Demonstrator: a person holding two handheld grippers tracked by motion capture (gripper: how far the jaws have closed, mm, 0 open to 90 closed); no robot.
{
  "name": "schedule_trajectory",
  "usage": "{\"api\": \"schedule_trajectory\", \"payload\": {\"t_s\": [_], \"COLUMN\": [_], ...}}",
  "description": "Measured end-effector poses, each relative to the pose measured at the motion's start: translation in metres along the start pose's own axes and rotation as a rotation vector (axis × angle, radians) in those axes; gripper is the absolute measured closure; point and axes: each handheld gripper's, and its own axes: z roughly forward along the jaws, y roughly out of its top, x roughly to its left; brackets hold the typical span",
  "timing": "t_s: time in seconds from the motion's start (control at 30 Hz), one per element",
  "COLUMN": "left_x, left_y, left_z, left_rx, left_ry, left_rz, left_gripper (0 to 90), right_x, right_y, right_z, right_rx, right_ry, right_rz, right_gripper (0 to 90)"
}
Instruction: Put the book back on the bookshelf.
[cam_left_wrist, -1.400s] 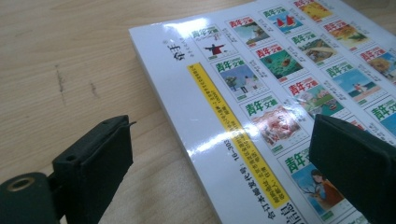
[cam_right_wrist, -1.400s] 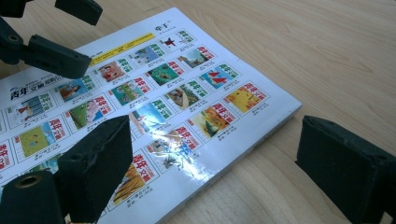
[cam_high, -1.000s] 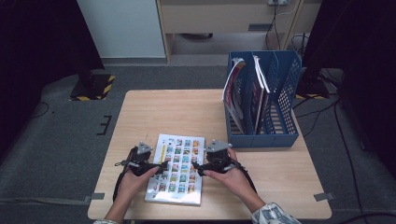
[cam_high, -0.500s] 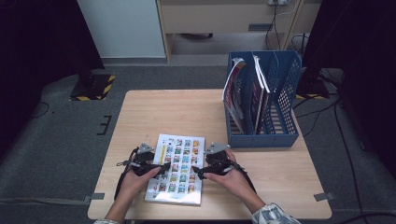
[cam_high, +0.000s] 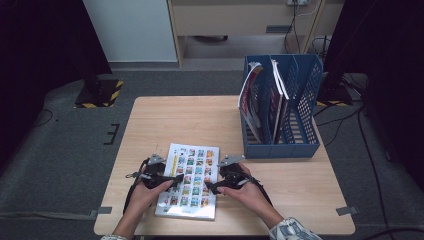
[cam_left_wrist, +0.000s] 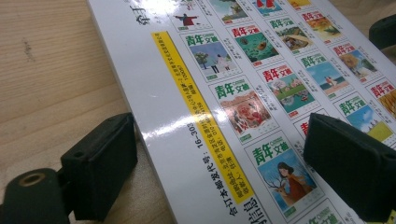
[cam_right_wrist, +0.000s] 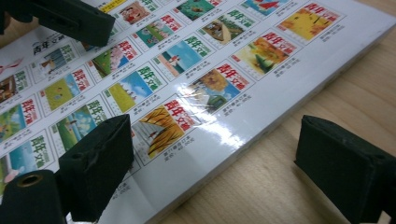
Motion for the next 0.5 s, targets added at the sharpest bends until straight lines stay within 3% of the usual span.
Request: {"api": "schedule_trajectory", "payload": {"t_s": [0.13, 0.33, 0.5], "left_x": [-0.0002, 0.0020, 0.0015], "left_y": [0.0015, 0.0033, 0.0046], "left_z": [-0.0008, -0.0041, -0.0072], "left_rx": [0.008, 0.020, 0.023], "left_ry": [0.007, 0.013, 0.029], "left_rz": [-0.015, -0.052, -0.049], "left_gripper": [11.3, 19.3, 25.0], "right_x": [0.0020, 0.0035, 0.0034], "right_y": [-0.0011, -0.0012, -0.0013], "right_z": [0.0034, 0.0045, 0.0044], "right_rx": [0.002, -0.005, -0.005], "right_ry": [0.040, 0.034, 0.035], "right_rz": [0.018, 0.025, 0.024], "right_gripper": [11.1, 10.6, 10.5]}}
